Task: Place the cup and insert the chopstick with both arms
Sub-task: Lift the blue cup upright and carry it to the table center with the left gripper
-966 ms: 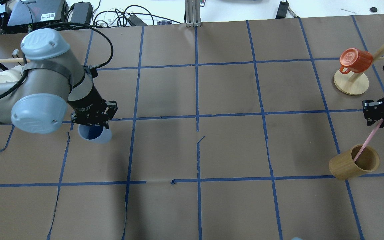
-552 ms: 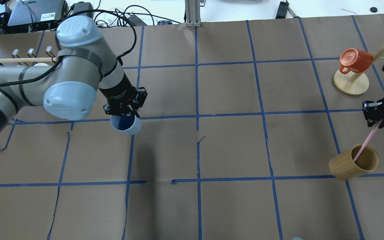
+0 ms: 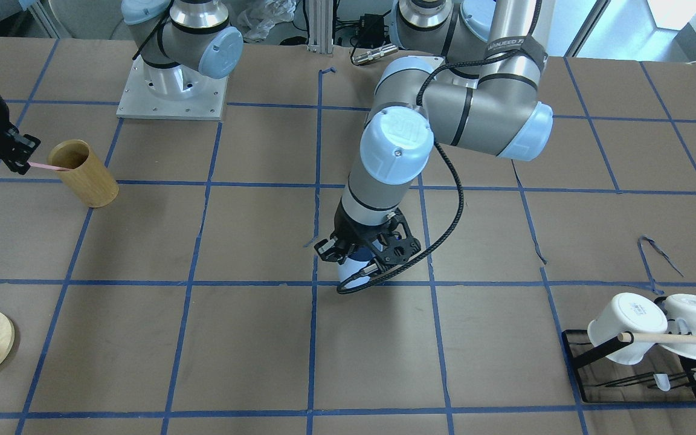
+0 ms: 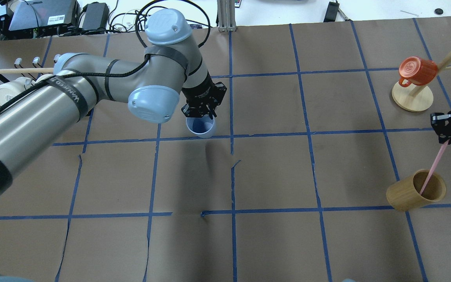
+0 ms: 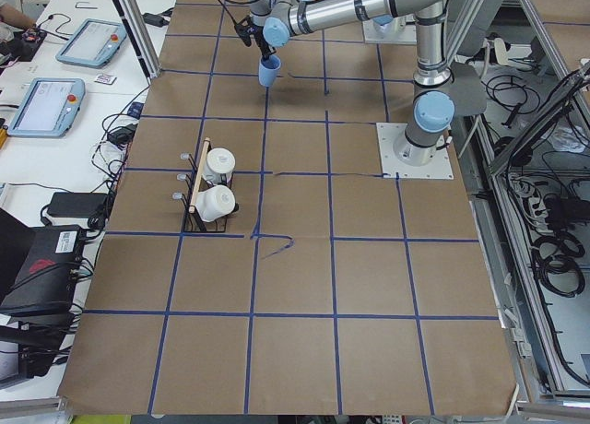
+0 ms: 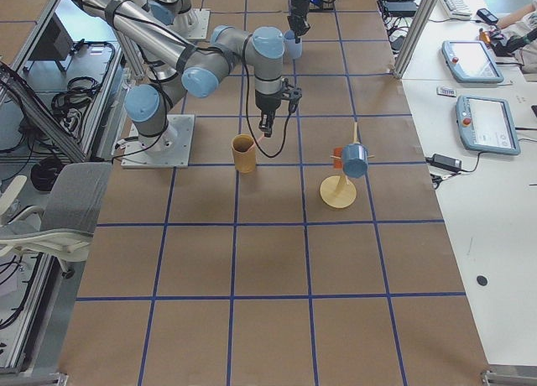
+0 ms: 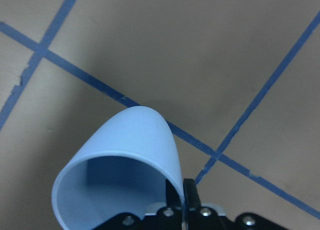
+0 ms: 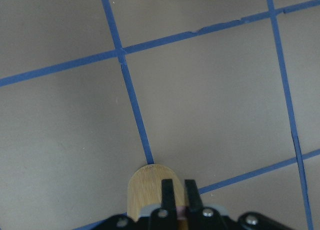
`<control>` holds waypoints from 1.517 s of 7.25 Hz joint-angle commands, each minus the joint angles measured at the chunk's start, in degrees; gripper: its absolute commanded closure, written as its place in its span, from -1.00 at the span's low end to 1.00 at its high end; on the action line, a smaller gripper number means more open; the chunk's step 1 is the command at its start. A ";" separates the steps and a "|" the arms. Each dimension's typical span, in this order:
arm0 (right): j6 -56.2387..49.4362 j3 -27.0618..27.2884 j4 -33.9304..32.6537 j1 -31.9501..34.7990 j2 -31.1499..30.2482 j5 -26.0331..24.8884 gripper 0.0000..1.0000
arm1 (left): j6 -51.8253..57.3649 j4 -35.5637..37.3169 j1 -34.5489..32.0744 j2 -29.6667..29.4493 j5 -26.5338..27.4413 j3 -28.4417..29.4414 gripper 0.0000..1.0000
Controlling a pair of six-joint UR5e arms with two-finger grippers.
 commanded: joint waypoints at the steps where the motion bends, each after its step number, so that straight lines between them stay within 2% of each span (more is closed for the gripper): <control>1: -0.07 -6.94 8.36 0.09 -0.06 0.56 1.00 | -5.83 0.21 -3.21 -4.89 0.26 5.03 1.00; 4: -0.24 -20.29 22.35 0.09 -0.14 0.74 1.00 | -7.17 -0.14 -4.10 -6.14 0.18 5.57 1.00; 5: -0.16 -25.21 25.96 0.35 0.38 1.70 1.00 | -7.17 -0.14 -4.10 -6.49 0.09 5.57 0.61; 6: -0.24 -27.96 26.87 0.53 0.82 3.80 1.00 | -7.09 -0.14 -4.10 -6.49 0.17 5.66 -0.98; 8: -0.16 -28.34 22.95 2.89 1.96 6.26 1.00 | -5.95 -0.14 -3.93 -5.71 0.17 5.83 -1.00; 10: 0.72 -28.34 12.87 9.02 5.46 6.89 1.00 | 1.92 -0.75 -2.00 -3.25 0.26 7.66 -1.00; 11: 1.33 -28.51 9.94 12.01 6.70 6.72 1.00 | 5.27 -3.89 -0.51 -1.76 0.17 10.12 -1.00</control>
